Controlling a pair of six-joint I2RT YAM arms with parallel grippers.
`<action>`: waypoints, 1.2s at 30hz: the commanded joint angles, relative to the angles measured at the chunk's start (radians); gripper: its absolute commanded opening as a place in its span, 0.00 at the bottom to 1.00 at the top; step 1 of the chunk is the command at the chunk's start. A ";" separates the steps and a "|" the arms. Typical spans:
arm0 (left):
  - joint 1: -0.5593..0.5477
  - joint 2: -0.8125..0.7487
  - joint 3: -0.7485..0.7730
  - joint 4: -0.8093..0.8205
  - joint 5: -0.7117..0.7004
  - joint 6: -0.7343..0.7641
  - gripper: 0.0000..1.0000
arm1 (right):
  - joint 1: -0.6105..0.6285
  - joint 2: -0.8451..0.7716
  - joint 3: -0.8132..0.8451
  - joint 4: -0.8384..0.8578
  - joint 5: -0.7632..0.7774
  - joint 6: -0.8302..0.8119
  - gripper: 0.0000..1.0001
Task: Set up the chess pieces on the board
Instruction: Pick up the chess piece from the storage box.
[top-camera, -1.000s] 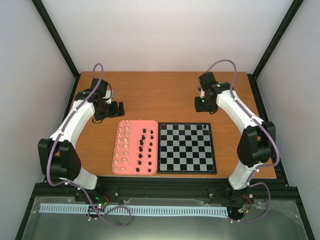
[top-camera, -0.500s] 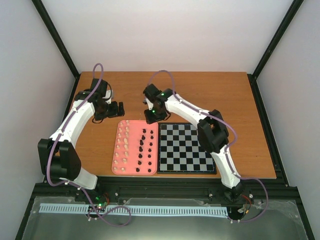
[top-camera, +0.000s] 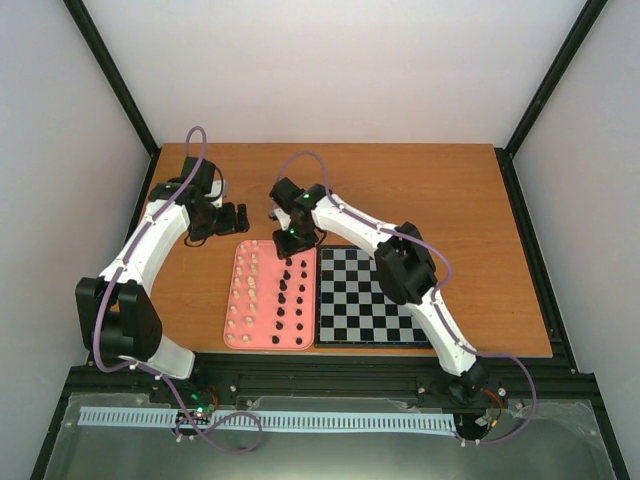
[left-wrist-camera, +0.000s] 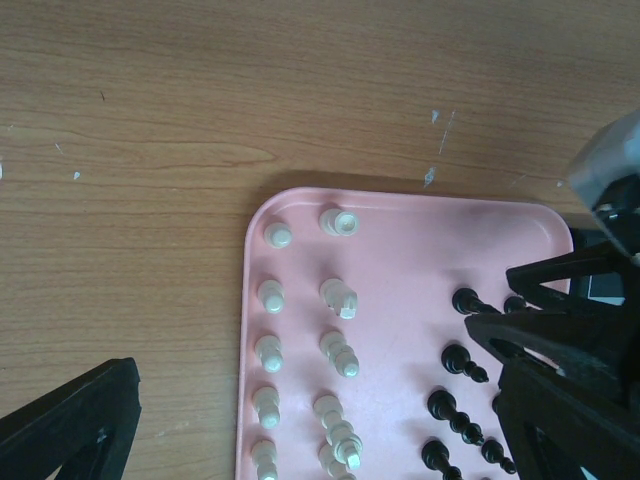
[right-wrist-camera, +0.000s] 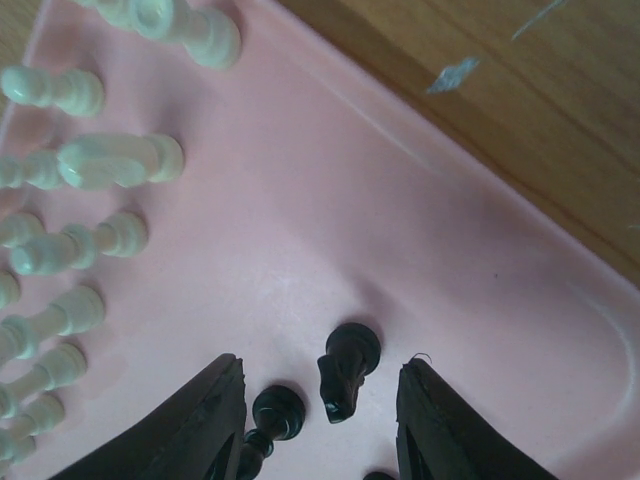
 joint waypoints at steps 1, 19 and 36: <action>-0.004 -0.011 0.002 0.008 -0.004 -0.009 1.00 | 0.025 0.027 0.026 -0.054 0.006 -0.022 0.43; -0.004 -0.017 -0.003 0.011 -0.001 -0.011 1.00 | 0.034 0.054 0.033 -0.082 0.039 -0.021 0.38; -0.004 -0.021 -0.008 0.016 0.002 -0.009 1.00 | 0.034 0.045 0.039 -0.068 0.069 -0.016 0.03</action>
